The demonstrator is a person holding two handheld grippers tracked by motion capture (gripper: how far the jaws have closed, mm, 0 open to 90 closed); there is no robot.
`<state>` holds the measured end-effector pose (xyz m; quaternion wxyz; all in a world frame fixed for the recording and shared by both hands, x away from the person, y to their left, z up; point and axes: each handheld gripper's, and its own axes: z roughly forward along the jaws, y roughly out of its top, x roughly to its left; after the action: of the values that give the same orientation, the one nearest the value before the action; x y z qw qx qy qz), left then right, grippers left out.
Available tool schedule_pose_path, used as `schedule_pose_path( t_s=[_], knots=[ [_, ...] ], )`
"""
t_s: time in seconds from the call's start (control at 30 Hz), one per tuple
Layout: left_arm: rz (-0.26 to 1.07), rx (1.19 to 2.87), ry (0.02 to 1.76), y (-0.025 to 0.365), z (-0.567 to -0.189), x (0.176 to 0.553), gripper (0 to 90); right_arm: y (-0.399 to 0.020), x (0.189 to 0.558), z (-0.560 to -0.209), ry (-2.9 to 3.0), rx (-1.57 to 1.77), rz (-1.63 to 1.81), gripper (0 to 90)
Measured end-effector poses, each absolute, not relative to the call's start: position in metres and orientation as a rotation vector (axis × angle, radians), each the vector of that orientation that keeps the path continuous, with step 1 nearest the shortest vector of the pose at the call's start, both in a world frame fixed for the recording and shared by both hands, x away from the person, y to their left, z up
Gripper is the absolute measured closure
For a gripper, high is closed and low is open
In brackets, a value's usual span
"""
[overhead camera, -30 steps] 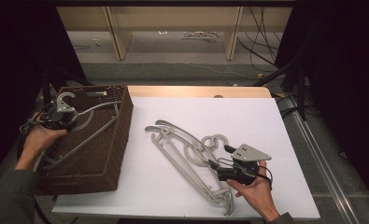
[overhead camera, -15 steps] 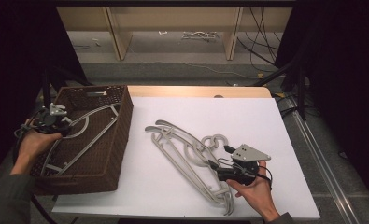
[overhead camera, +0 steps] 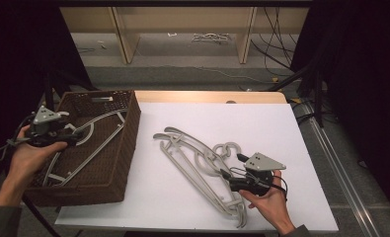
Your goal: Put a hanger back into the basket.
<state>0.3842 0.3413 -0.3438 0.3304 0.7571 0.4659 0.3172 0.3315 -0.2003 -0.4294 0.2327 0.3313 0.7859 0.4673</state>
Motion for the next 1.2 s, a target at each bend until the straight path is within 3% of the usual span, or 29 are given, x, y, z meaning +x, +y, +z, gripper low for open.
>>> schedule_pose_path(
  t_s=[0.1,0.47,1.0,1.2],
  knots=[
    [0.812,1.884,1.162,0.321,-0.334,0.371,23.8,-0.200,0.331,-0.430,2.151,0.908,1.288,25.8],
    [0.700,1.807,0.899,0.237,-0.334,0.334,22.6,-0.199,0.330,-0.428,2.150,0.906,1.285,25.3],
    [0.574,1.727,0.811,0.180,-0.373,0.313,19.9,-0.201,0.332,-0.430,2.166,0.912,1.294,24.9],
    [0.582,1.753,0.764,0.162,-0.398,0.305,19.6,-0.203,0.333,-0.431,2.165,0.905,1.295,24.8]
  ],
)
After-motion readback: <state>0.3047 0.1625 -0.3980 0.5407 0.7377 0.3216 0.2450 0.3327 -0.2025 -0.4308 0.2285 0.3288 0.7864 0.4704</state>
